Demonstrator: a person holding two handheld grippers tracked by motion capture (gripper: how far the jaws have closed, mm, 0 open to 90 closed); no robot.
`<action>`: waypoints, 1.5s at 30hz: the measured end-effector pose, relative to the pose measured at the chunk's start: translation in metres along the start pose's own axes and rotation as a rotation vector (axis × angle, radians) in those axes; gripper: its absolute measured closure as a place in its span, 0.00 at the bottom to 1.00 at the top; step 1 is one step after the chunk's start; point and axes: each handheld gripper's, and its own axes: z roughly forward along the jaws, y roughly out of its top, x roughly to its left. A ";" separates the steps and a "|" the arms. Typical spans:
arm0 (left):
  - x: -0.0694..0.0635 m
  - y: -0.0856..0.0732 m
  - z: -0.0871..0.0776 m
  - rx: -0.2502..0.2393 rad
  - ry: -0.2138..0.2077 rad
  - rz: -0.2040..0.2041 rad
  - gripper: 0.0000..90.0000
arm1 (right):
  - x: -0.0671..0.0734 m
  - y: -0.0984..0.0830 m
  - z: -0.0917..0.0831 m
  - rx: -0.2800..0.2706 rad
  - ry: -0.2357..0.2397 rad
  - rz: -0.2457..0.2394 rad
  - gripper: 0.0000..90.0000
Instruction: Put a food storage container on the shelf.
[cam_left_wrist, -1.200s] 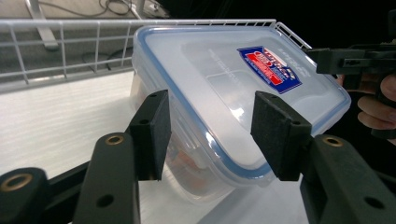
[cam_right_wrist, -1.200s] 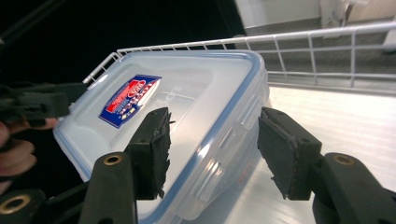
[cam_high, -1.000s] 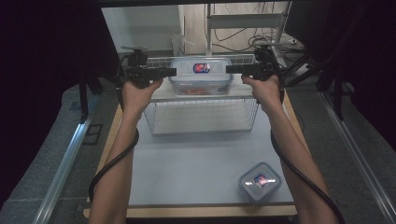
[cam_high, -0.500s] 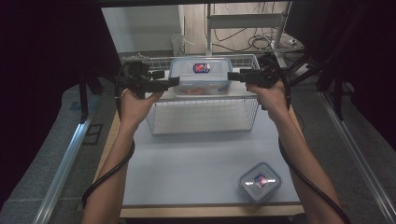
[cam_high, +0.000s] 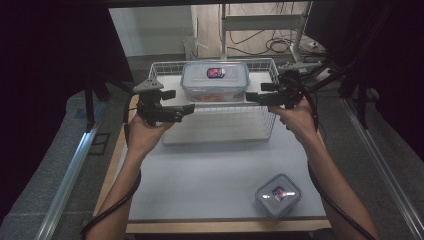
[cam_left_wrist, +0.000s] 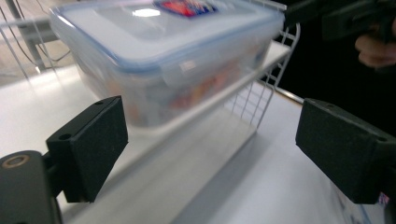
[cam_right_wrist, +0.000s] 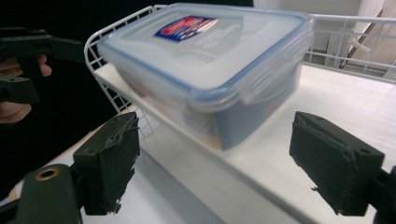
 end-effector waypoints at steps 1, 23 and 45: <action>-0.004 -0.006 -0.002 0.010 0.004 0.006 0.10 | 0.005 -0.005 -0.003 0.005 -0.003 -0.019 0.15; -0.035 -0.073 -0.032 0.001 0.024 0.023 0.05 | 0.044 -0.058 -0.017 0.047 -0.056 -0.166 0.09; -0.076 -0.156 -0.027 0.062 0.055 0.040 0.04 | 0.062 -0.155 -0.035 0.077 -0.104 -0.185 0.04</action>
